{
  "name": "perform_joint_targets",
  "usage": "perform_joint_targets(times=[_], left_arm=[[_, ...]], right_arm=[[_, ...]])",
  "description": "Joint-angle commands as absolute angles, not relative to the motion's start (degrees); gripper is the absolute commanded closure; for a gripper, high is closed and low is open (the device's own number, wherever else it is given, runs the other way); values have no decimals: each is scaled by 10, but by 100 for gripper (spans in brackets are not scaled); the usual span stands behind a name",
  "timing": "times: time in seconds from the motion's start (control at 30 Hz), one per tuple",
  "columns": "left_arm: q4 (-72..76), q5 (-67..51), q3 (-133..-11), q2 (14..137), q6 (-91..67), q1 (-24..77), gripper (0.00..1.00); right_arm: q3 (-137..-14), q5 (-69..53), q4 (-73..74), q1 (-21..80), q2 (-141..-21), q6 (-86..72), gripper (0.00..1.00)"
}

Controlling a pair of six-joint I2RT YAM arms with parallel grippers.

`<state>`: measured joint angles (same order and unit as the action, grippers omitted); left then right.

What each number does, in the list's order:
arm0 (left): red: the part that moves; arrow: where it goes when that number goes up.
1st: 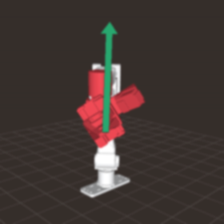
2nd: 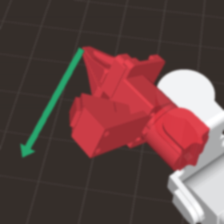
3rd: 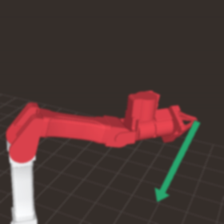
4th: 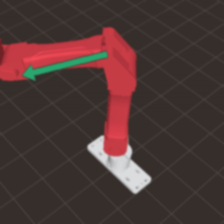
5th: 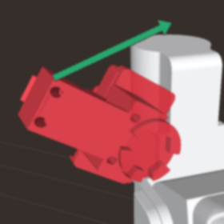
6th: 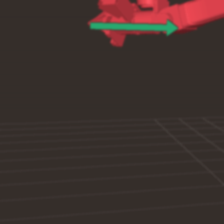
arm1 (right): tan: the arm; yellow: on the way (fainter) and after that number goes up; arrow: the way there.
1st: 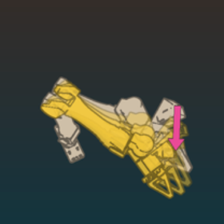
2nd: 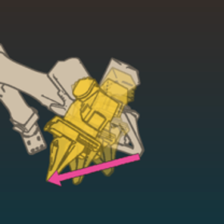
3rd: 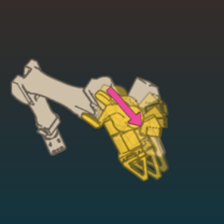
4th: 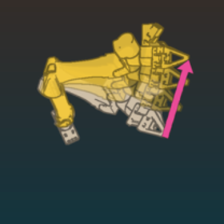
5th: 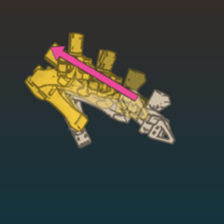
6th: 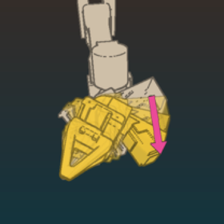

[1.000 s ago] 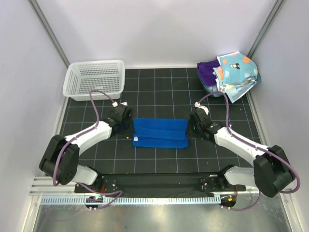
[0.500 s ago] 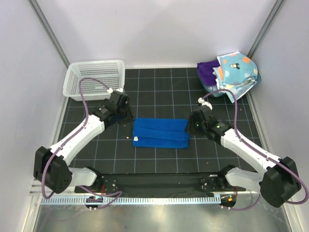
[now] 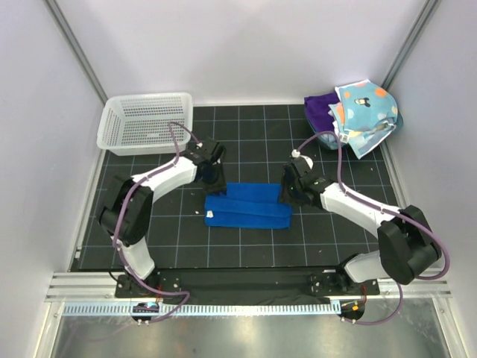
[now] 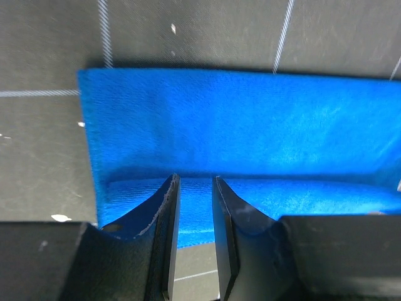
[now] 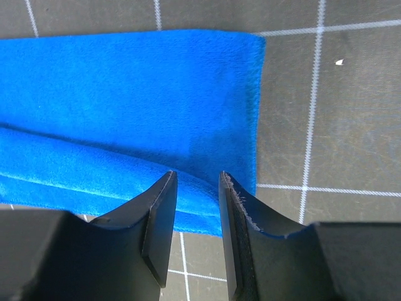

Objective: Fold and stack the towels
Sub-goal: Fold the towel

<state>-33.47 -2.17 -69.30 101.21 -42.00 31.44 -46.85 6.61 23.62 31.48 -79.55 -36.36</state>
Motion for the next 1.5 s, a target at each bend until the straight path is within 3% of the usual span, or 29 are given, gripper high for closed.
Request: perform_joint_targets(times=[0.0,1.0,1.23,1.47], left_arm=[[-319,-55,-709,1005,-417,323,70],[-315,-66,-531,827,-458,367,72],[-341,-26,-599,810,-457,367,70],[-350,-12,-713,921,-446,367,70]], right_arm=[[-456,65,203,327,-788,-375,60],[-360,49,214,375,-685,-402,61],[-339,51,217,389,-671,-412,61],[-322,56,210,394,-668,-418,61]])
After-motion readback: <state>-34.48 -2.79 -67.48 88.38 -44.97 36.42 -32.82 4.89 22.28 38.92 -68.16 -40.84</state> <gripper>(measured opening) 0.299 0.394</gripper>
